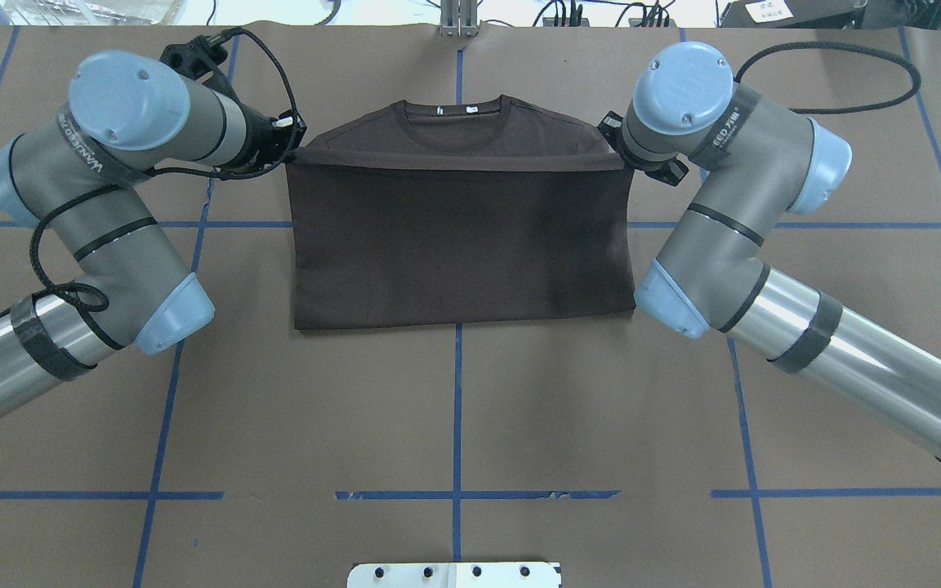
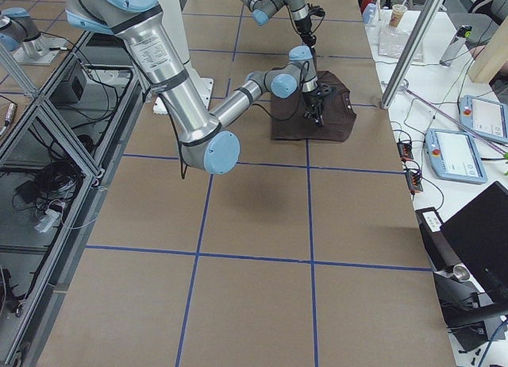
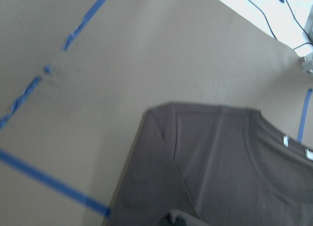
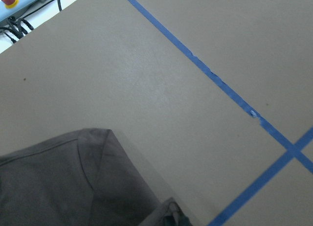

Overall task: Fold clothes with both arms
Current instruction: 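Lift both hem corners and fold them toward the collar with both grippers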

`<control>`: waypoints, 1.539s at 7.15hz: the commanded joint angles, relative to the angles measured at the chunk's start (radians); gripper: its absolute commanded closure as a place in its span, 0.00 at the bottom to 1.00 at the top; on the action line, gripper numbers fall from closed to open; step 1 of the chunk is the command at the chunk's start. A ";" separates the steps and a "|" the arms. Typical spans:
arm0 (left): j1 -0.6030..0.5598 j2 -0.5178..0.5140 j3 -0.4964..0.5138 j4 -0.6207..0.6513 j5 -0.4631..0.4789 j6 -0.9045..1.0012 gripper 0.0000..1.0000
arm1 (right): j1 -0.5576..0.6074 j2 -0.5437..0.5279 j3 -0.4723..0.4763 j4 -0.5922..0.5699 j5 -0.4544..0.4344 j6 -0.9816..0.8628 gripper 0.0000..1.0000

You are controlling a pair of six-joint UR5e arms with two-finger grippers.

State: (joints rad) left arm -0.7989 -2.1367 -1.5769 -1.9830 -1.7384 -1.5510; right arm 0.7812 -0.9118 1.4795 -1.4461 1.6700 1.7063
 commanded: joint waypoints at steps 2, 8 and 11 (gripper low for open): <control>-0.016 -0.049 0.098 -0.007 0.054 0.066 1.00 | 0.035 0.123 -0.239 0.113 0.010 -0.011 1.00; 0.016 -0.063 0.255 -0.206 0.046 0.116 0.50 | -0.017 0.134 -0.269 0.153 -0.003 -0.005 0.64; 0.020 -0.049 0.247 -0.300 0.046 0.108 0.26 | -0.061 -0.080 0.064 0.150 0.008 0.016 0.56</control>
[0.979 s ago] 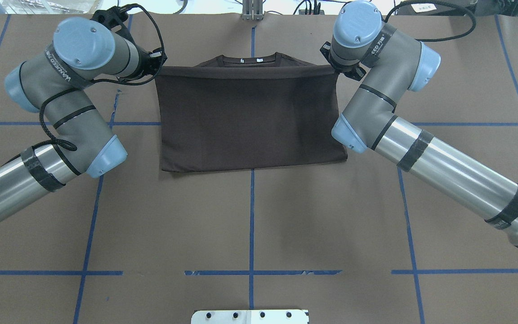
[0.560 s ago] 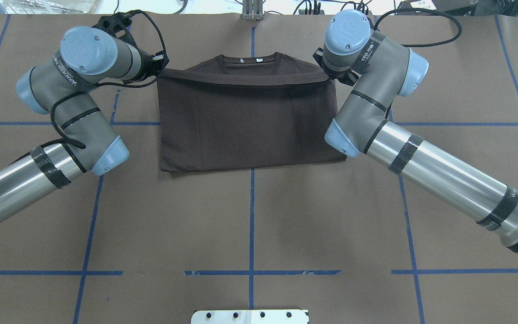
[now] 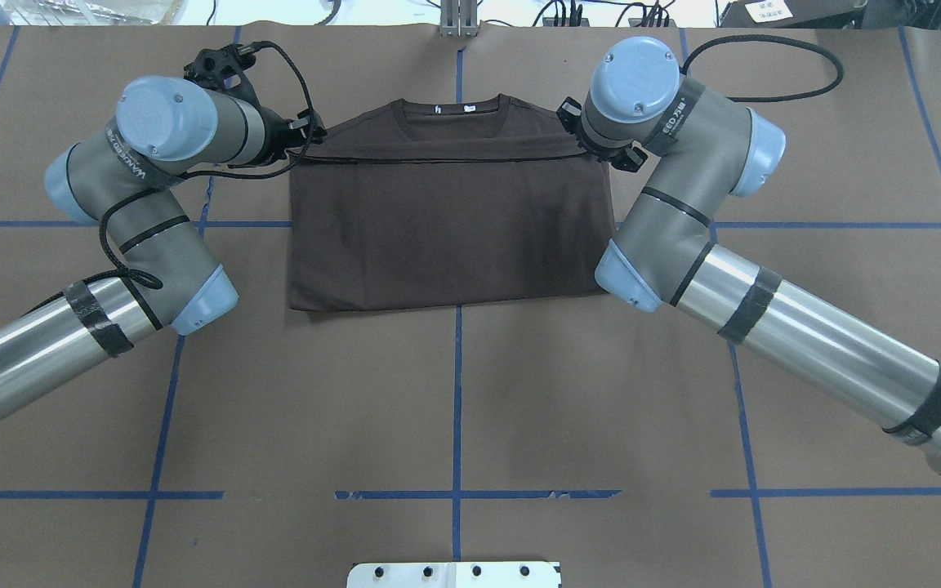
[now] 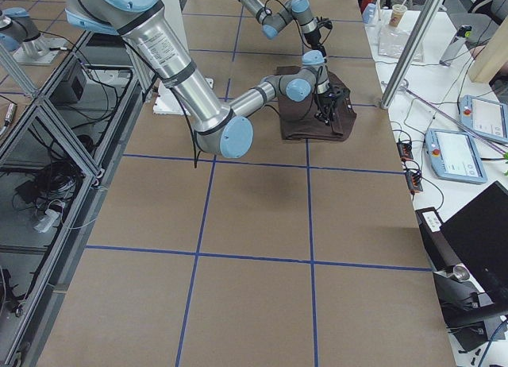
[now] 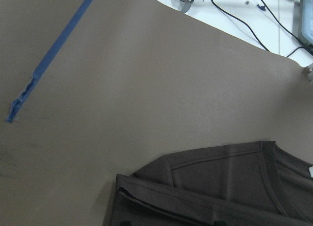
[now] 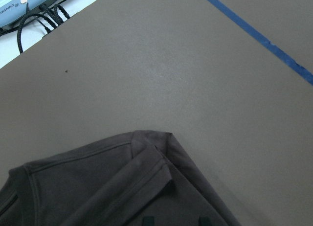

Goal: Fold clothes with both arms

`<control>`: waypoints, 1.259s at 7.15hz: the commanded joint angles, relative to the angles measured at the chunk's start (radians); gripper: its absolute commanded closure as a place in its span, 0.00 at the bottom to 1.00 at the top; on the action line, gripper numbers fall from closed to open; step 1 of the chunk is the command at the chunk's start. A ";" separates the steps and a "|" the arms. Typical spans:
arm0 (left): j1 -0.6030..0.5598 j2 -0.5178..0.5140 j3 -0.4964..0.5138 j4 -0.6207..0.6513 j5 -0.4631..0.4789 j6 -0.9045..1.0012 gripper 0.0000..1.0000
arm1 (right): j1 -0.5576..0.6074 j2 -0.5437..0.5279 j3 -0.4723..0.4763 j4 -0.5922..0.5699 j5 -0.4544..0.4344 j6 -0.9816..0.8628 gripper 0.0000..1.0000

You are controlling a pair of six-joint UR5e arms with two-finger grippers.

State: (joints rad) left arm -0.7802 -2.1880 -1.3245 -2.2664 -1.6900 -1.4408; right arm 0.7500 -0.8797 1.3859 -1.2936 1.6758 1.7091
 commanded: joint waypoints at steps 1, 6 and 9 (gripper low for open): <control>0.001 0.002 -0.007 -0.018 -0.002 -0.013 0.26 | -0.070 -0.201 0.245 0.002 -0.001 0.071 0.52; 0.001 0.004 -0.033 -0.018 -0.002 -0.059 0.27 | -0.175 -0.311 0.317 0.000 -0.008 0.155 0.44; 0.001 0.002 -0.036 -0.018 0.001 -0.067 0.27 | -0.196 -0.306 0.297 0.002 -0.008 0.152 0.43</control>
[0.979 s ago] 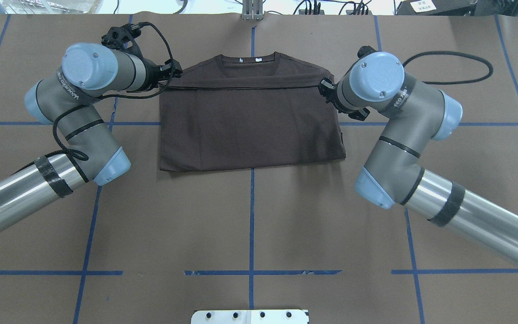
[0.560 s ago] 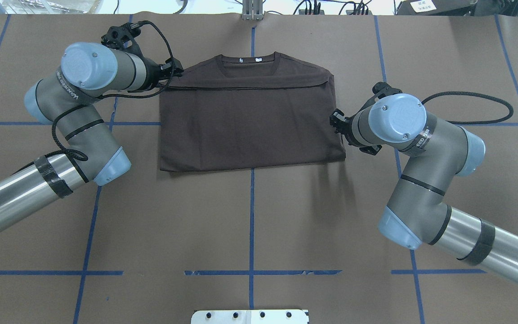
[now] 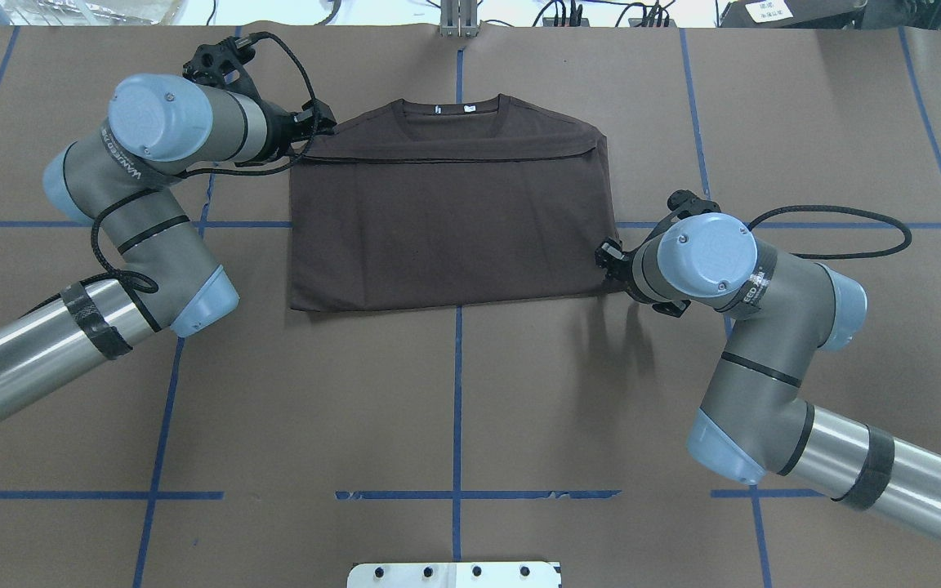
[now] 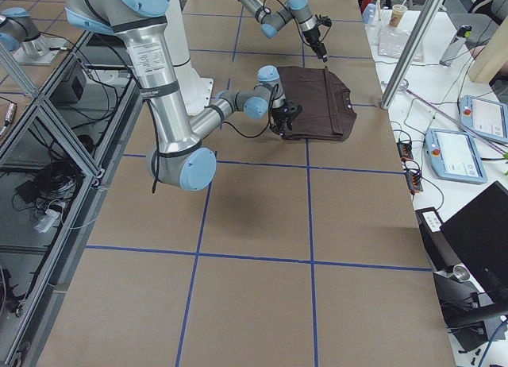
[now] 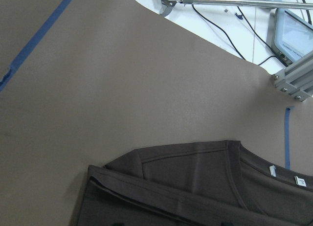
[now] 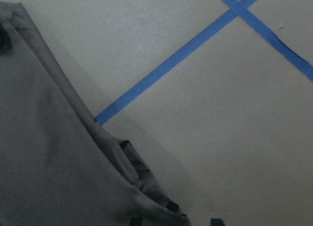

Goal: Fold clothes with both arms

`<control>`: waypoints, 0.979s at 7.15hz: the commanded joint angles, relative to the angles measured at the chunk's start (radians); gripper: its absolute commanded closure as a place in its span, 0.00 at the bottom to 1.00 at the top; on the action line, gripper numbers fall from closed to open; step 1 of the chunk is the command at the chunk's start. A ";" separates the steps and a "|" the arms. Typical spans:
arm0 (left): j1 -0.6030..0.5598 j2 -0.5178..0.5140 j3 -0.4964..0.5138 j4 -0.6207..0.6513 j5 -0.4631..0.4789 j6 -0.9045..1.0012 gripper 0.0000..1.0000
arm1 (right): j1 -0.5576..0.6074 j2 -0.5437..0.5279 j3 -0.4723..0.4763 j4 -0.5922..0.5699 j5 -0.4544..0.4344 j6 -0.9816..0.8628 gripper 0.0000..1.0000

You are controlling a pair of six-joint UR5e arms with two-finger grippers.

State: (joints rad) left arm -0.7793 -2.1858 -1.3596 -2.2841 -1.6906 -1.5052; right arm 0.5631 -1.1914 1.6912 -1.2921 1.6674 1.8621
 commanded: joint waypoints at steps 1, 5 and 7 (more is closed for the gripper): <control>0.000 0.001 -0.001 0.000 0.002 -0.007 0.27 | -0.009 0.012 -0.016 -0.001 0.000 -0.007 0.43; 0.000 0.015 -0.001 0.002 0.002 -0.021 0.28 | -0.011 0.015 -0.027 0.001 -0.015 -0.009 0.57; 0.000 0.015 -0.003 0.002 0.003 -0.021 0.28 | -0.011 0.018 -0.024 0.001 -0.017 -0.009 1.00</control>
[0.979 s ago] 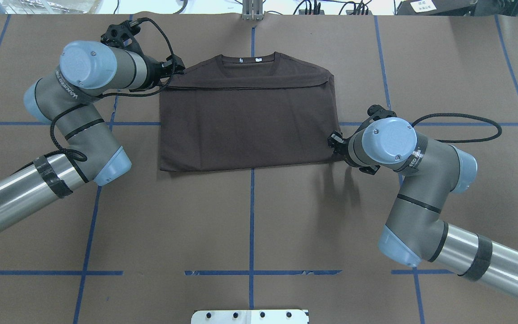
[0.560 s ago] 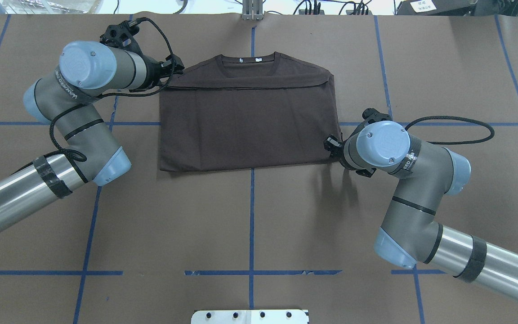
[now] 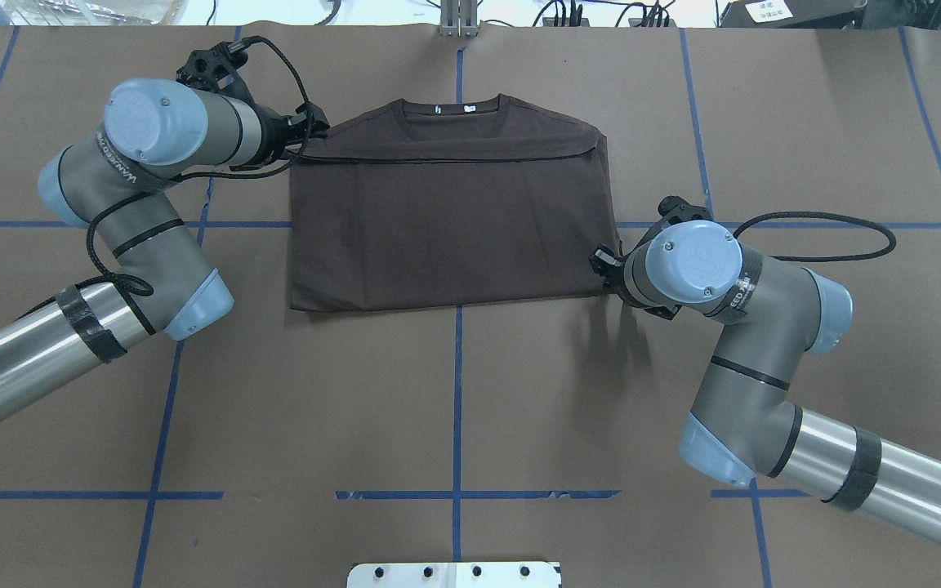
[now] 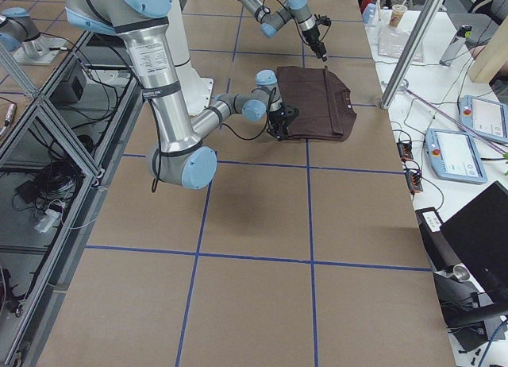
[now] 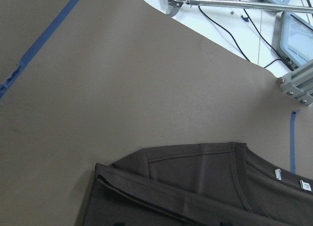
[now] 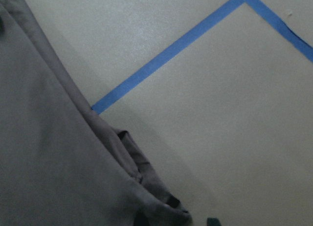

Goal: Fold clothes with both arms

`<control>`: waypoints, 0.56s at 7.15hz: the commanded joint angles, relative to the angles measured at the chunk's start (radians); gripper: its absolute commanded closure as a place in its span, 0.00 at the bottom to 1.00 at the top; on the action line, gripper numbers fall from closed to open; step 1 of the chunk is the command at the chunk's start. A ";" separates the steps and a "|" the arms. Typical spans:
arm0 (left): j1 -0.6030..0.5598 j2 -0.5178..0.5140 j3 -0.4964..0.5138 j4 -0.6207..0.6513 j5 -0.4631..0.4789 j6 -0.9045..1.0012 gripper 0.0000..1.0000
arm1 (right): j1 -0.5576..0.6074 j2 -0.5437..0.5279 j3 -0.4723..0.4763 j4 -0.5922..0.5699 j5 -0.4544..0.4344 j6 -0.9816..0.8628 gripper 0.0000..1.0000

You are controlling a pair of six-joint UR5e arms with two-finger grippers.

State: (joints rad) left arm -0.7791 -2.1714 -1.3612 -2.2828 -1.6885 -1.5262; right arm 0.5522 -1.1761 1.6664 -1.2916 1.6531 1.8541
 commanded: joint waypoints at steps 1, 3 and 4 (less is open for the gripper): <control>0.000 0.004 -0.001 0.000 0.001 0.000 0.29 | -0.001 0.006 0.010 -0.002 -0.037 -0.007 1.00; 0.000 0.008 -0.009 0.002 0.001 0.000 0.29 | 0.000 0.003 0.032 -0.003 -0.044 -0.019 1.00; 0.001 0.009 -0.009 0.002 0.001 0.000 0.29 | 0.002 -0.003 0.044 -0.003 -0.044 -0.019 1.00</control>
State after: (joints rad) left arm -0.7785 -2.1642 -1.3678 -2.2816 -1.6874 -1.5263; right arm 0.5526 -1.1750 1.6954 -1.2941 1.6105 1.8363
